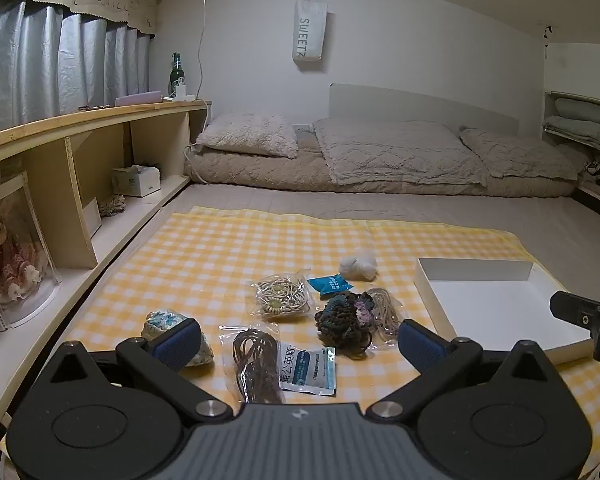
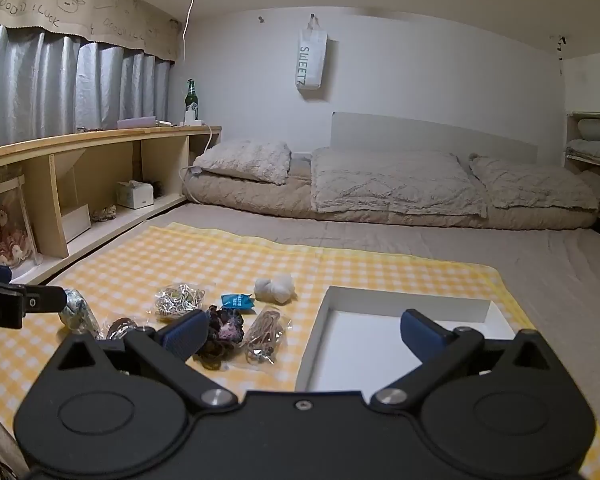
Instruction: Organize soft objects
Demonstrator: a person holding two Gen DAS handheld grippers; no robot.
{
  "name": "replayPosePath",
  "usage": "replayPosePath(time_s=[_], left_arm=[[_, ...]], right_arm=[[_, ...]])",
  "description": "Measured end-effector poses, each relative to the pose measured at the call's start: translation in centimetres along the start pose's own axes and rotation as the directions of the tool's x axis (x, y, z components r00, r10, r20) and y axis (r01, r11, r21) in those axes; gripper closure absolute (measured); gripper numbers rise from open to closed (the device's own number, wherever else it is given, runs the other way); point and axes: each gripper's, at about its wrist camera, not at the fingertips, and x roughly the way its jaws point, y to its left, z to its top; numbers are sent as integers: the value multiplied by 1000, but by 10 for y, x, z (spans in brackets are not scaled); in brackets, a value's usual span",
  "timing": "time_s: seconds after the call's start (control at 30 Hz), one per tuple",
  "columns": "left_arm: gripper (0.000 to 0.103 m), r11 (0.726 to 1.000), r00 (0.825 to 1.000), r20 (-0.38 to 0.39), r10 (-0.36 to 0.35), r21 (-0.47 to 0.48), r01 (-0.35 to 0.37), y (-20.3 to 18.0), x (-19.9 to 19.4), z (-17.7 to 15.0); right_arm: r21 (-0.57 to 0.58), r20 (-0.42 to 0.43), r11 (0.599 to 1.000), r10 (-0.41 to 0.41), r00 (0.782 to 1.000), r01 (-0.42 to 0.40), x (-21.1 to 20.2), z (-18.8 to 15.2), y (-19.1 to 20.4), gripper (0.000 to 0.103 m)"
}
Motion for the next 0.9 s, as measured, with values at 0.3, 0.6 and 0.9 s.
replayPosePath(time_s=[0.3, 0.6, 0.9], left_arm=[[0, 1000, 1000, 0, -1, 5, 1, -1, -2, 0], [0, 1000, 1000, 0, 0, 7, 0, -1, -2, 0], [0, 1000, 1000, 0, 0, 8, 0, -2, -2, 0]], right_arm=[[-9, 2, 1000, -3, 1000, 3, -4, 1, 4, 0], [-9, -1, 1000, -5, 1000, 5, -4, 1, 3, 0], [-10, -3, 1000, -5, 1000, 5, -4, 1, 3, 0]])
